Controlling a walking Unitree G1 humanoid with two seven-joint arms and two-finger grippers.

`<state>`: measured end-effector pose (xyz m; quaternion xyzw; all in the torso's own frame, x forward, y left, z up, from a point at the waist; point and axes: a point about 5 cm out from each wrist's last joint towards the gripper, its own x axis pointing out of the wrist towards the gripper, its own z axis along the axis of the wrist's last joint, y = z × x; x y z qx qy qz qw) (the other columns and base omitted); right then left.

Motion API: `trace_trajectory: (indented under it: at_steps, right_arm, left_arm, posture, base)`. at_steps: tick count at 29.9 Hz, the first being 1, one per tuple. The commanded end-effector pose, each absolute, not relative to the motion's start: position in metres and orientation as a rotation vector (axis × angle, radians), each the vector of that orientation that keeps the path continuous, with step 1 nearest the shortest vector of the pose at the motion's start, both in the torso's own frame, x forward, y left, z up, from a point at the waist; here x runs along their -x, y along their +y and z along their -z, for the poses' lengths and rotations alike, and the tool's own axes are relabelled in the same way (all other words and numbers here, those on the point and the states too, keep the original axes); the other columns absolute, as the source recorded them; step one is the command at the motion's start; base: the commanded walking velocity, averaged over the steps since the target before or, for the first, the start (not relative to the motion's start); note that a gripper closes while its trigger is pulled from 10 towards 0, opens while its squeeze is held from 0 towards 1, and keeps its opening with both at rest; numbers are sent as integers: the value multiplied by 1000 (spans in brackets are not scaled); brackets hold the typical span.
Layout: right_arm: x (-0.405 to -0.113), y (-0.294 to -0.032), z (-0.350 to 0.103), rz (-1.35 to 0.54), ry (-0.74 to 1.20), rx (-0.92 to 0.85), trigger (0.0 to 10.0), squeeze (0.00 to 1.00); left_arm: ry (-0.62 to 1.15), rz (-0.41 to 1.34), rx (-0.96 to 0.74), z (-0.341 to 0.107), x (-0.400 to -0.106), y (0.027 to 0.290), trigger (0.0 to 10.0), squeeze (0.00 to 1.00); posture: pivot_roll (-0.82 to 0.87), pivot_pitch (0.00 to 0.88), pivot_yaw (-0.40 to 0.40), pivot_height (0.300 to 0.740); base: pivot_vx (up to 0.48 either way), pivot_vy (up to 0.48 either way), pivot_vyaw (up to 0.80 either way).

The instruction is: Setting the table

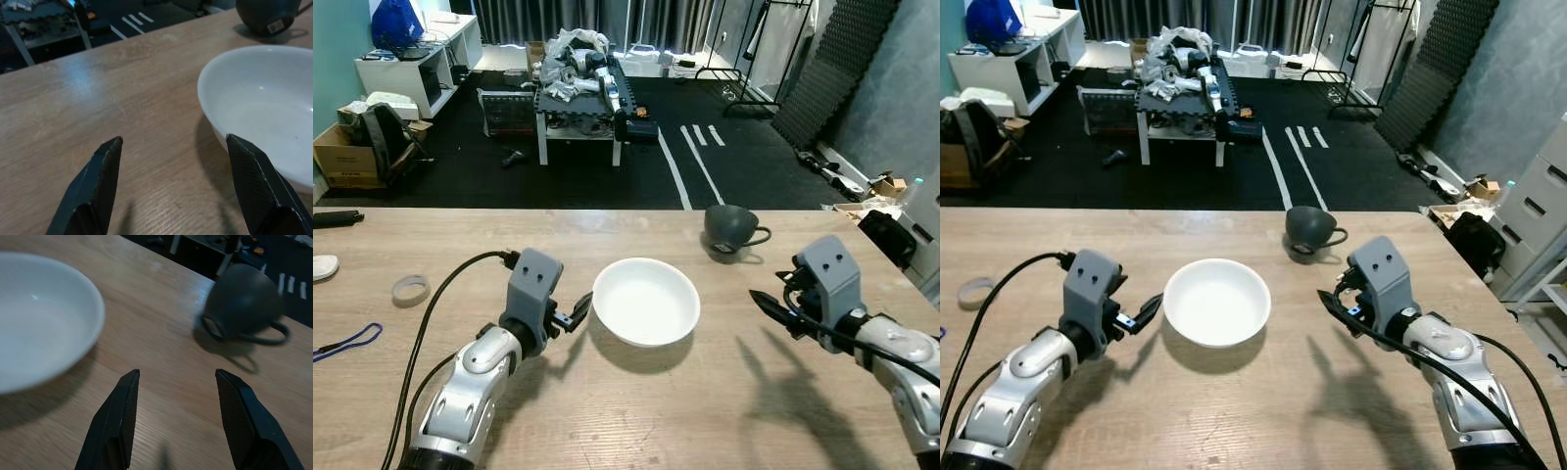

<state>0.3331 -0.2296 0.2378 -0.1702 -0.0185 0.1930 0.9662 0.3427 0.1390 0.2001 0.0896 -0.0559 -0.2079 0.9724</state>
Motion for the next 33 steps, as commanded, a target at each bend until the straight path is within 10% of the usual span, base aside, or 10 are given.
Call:
trace_trajectory:
  at_steps: [1,25,26,33]
  right_arm:
    - [-335,-223,-238,-375,-34,274,10000,0]
    - [-341,-137,-177,-378,234,-152,10000,0]
    - [-341,-135,-176,-378,239,-157,1373,0]
    - [-340,-133,-176,-397,251,-233,0,0]
  left_arm:
    - [-98,425,-178,-193,-340,138,10000,0]
    - [-52,274,-248,-181,-300,181,10000,0]
    - [-52,274,-247,-181,-300,181,10000,0]
    - [-52,273,-242,-182,-300,178,10000,0]
  posture:
    - [47,193,37,740]
    - [95,211,23,740]
    - [93,211,24,740]
    - [86,211,19,740]
  base:
    - [0,0,0]
    - [0,0,0]
    - [0,0,0]
    - [0,0,0]
